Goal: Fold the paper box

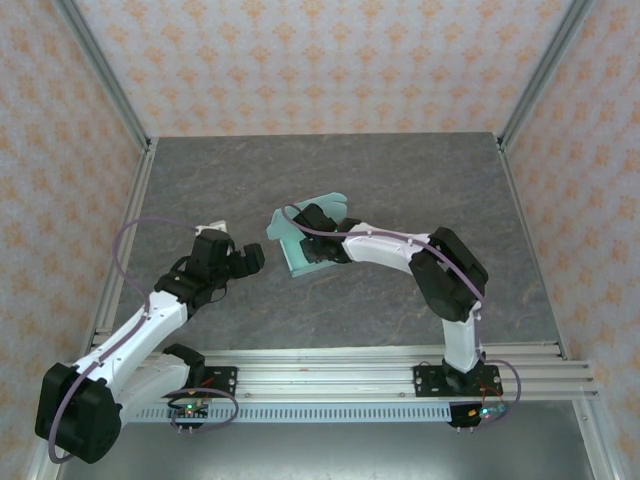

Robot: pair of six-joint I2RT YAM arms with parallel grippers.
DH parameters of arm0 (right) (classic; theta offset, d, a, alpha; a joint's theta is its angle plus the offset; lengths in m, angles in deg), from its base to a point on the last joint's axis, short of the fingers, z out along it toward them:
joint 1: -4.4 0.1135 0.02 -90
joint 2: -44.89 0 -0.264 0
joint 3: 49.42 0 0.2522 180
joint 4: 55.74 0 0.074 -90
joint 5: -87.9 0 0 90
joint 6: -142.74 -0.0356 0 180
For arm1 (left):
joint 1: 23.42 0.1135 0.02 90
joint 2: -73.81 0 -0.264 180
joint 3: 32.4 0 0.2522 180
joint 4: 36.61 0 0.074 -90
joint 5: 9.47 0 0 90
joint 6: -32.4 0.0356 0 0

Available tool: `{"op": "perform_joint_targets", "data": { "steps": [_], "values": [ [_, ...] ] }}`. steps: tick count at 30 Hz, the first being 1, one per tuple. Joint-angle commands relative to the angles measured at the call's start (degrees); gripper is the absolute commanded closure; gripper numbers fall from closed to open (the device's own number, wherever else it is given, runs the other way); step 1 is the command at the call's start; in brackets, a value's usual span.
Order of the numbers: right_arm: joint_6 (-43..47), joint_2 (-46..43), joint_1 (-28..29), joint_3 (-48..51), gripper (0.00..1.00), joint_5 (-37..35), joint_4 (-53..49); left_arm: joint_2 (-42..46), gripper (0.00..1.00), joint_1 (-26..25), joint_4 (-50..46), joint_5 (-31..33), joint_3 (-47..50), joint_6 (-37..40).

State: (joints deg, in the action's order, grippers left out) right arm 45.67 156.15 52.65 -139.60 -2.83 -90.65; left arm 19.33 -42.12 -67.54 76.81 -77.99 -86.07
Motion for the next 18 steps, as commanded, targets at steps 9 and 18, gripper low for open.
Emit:
{"op": "perform_joint_targets", "data": {
  "steps": [9, 18],
  "values": [
    [1.0, -12.7, 0.4, 6.8, 0.53, -1.3, 2.0, 0.8, 0.05, 0.4, 0.6, 0.6, -1.1, 1.3],
    [14.5, -26.2, -14.5, 16.0, 0.45, 16.8, 9.5, -3.4, 0.06, 0.3, 16.0, -4.8, 0.3, 7.4]
  ]
}}
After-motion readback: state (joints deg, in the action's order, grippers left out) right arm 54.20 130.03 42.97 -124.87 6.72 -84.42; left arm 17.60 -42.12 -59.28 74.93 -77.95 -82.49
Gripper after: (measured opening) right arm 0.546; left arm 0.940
